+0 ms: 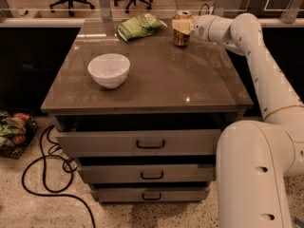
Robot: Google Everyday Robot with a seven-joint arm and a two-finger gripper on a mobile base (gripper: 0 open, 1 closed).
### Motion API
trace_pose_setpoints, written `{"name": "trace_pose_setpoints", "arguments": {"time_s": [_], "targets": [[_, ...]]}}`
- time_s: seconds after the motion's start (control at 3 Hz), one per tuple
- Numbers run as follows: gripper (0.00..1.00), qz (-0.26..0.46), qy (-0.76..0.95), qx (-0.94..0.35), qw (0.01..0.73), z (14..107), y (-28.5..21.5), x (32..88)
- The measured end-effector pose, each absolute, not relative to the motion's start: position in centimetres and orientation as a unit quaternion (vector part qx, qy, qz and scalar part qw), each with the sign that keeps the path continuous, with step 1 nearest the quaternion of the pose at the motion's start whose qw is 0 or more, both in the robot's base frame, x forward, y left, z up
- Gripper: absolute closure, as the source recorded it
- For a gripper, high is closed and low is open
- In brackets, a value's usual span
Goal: Place orange can into white bowl
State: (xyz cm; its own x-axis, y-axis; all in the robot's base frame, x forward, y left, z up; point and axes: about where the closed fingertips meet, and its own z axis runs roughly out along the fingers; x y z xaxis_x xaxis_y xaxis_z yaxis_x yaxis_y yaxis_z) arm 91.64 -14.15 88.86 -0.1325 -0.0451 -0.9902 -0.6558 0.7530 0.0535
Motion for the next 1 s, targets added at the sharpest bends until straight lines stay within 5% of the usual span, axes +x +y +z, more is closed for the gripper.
{"name": "trace_pose_setpoints", "arguments": {"time_s": [1.0], "targets": [[1.00, 0.199, 0.692, -0.292, 0.629, 96.9, -14.3, 89.2]]}}
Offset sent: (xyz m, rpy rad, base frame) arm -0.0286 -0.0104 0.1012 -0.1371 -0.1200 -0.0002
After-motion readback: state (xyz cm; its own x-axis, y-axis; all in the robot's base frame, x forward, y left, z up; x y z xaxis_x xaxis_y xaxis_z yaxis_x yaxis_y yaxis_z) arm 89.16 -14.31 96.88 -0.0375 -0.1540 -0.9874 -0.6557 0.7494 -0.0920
